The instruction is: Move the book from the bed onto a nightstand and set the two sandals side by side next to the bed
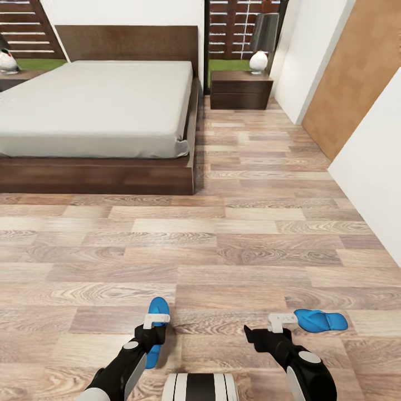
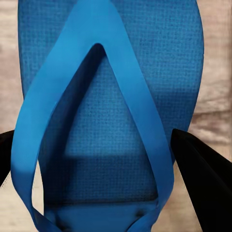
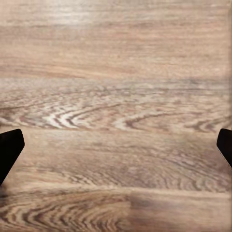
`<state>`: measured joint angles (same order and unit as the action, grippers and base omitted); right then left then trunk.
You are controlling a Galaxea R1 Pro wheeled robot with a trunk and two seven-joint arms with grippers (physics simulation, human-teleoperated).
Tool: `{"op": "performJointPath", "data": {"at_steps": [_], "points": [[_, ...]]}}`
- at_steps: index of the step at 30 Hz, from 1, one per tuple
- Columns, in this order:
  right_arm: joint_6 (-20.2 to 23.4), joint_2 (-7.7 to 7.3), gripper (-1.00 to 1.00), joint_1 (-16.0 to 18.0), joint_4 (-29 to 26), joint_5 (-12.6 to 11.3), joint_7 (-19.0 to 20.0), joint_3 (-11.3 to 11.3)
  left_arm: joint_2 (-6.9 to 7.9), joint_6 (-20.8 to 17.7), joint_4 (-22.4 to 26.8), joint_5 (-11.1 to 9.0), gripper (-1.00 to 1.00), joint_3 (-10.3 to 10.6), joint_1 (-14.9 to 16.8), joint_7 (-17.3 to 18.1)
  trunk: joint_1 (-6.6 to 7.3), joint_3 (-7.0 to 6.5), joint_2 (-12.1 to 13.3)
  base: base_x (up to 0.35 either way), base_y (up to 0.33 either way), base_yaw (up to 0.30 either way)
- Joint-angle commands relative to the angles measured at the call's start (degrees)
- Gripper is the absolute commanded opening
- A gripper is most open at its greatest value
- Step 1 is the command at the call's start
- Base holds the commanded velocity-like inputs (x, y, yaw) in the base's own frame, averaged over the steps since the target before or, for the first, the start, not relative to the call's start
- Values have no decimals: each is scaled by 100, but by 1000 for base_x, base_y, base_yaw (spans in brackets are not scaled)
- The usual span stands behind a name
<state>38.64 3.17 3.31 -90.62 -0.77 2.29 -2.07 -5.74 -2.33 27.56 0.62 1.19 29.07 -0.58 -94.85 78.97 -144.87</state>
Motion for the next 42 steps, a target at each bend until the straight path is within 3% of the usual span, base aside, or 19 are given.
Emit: {"op": "performJointPath", "data": {"at_steps": [1, 20, 27, 32, 42], "points": [[23, 3, 100, 2, -3, 0, 9, 1, 2, -26, 6, 9, -100, 11, -2, -2, 3, -19, 0, 0, 0, 0], [-5, -22, 100, -3, 109, 9, -38, 43, 9, -64, -107, 14, -100, -32, 1, 6, 52, -440, 26, 0, 0, 0], [-61, -27, 100, 1, 326, -1, -6, 82, 43, -312, -264, 12, -100, -42, 2, -25, 70, -595, 35, 0, 0, 0], [-94, -27, 100, -3, 410, -8, 27, 290, 70, -430, -378, 14, -100, -41, 3, -55, 83, -706, 42, 0, 0, 0], [-119, -27, 100, -2, 755, -8, 22, 492, 156, -460, -406, 10, -100, -46, -2, -50, 109, -927, 55, 0, 0, 0]]}}
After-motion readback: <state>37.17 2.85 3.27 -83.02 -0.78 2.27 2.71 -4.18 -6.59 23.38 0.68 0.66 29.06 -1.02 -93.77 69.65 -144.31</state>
